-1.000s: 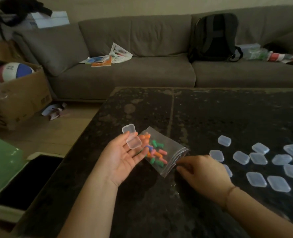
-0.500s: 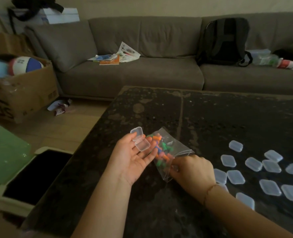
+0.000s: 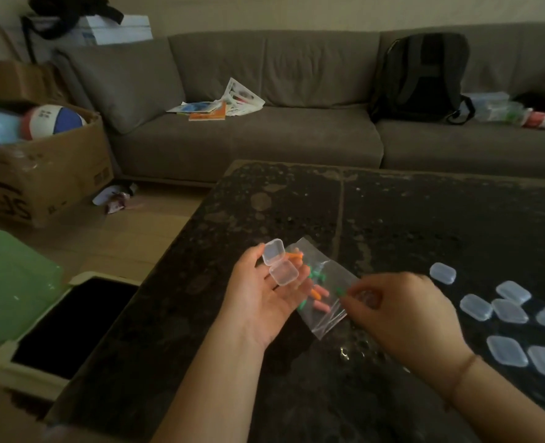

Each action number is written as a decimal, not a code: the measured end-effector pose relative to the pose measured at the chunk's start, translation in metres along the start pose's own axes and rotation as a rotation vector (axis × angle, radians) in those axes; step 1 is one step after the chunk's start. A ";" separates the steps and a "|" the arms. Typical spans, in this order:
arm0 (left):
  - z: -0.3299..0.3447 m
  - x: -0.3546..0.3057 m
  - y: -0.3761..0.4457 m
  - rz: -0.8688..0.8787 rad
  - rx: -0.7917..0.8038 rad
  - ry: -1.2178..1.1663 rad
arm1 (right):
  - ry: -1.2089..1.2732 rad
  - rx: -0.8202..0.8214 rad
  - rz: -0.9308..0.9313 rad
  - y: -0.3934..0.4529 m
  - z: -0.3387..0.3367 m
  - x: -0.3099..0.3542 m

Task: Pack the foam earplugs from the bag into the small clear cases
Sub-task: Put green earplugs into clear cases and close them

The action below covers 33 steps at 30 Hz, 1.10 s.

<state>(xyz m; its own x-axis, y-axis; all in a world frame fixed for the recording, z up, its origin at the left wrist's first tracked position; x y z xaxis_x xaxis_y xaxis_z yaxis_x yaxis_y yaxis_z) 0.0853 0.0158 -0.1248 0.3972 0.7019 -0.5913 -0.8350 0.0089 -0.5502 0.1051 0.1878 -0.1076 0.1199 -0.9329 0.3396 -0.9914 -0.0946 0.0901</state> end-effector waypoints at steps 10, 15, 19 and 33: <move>0.005 0.009 -0.006 -0.021 0.057 0.048 | 0.238 -0.187 0.036 0.026 0.026 0.037; 0.004 0.009 -0.003 -0.036 0.062 0.042 | 0.152 -0.138 0.012 0.027 0.030 0.041; 0.001 0.006 -0.001 -0.017 0.053 0.019 | 0.256 -0.173 0.027 0.014 0.016 0.028; -0.010 0.002 0.012 0.002 -0.105 -0.004 | -0.391 0.053 -0.103 0.004 0.043 -0.001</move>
<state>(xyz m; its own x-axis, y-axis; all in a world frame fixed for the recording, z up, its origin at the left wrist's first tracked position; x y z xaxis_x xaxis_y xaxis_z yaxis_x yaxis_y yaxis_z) 0.0797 0.0105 -0.1384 0.3940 0.7046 -0.5901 -0.7909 -0.0671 -0.6083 0.0989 0.1733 -0.1480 0.1998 -0.9785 -0.0513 -0.9778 -0.2025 0.0532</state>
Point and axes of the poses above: each hand's wrist, its own y-axis towards the middle knuckle, its own z-axis out of the palm, x = y × z, the point moved 3 cm from there along y, towards the middle knuckle, and after that the axes turned 4 degrees about -y, right-handed, at the moved point
